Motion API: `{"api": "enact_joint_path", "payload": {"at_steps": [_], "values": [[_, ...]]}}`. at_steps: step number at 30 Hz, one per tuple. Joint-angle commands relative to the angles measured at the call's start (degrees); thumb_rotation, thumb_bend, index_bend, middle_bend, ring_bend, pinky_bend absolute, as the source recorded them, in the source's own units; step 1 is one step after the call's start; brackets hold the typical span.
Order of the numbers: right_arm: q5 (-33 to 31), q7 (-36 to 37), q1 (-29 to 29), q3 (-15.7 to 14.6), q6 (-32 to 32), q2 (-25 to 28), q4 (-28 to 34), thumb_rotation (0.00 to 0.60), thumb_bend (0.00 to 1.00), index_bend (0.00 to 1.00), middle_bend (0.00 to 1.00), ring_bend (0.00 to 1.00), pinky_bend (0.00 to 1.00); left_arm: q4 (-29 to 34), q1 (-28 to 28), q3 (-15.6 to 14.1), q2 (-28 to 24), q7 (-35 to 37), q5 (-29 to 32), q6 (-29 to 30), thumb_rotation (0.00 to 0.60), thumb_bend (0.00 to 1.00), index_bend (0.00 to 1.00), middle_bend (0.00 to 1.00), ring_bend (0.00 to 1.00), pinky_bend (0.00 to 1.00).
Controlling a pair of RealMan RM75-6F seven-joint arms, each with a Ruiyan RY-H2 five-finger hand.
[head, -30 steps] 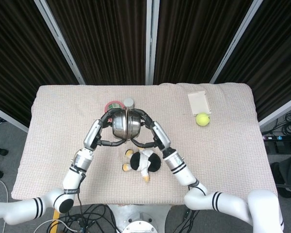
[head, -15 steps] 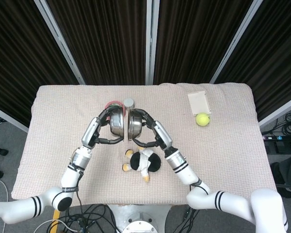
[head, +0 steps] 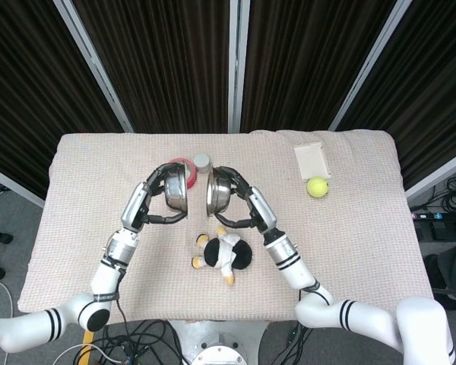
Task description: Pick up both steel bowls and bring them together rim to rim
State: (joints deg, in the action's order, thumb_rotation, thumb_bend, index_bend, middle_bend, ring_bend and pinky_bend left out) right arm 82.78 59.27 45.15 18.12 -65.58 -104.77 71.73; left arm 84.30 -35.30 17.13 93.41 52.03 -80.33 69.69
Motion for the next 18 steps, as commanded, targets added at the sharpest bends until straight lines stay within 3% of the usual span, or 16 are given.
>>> {"api": "enact_joint_path", "payload": {"at_steps": [1,11,18], "values": [[-0.1,0.12,0.67,0.37,0.75,-0.01,0.18,0.6,0.24,0.43,0.36,0.25,0.36,0.35,-0.28,-0.34,0.17,0.1,-0.47,-0.33,0.6,0.17,0.4,0.37,0.33,0.54],[0.08,0.46,2.65,0.23,1.86,-2.69,-1.3,0.6,0.24,0.43,0.36,0.25,0.36,-0.29,-0.05,-1.02,2.04,1.0,-0.51,0.19,0.6,0.17,0.4,0.37,0.33,0.54],[0.53,-5.38,-2.33,-1.65,-2.76,3.16,1.51,0.6,0.24,0.43,0.36,0.25,0.36,-1.15,2.96,-1.81,-0.83,0.97,-0.25,2.67,0.6,0.17,0.4,0.37,0.33,0.54]]}}
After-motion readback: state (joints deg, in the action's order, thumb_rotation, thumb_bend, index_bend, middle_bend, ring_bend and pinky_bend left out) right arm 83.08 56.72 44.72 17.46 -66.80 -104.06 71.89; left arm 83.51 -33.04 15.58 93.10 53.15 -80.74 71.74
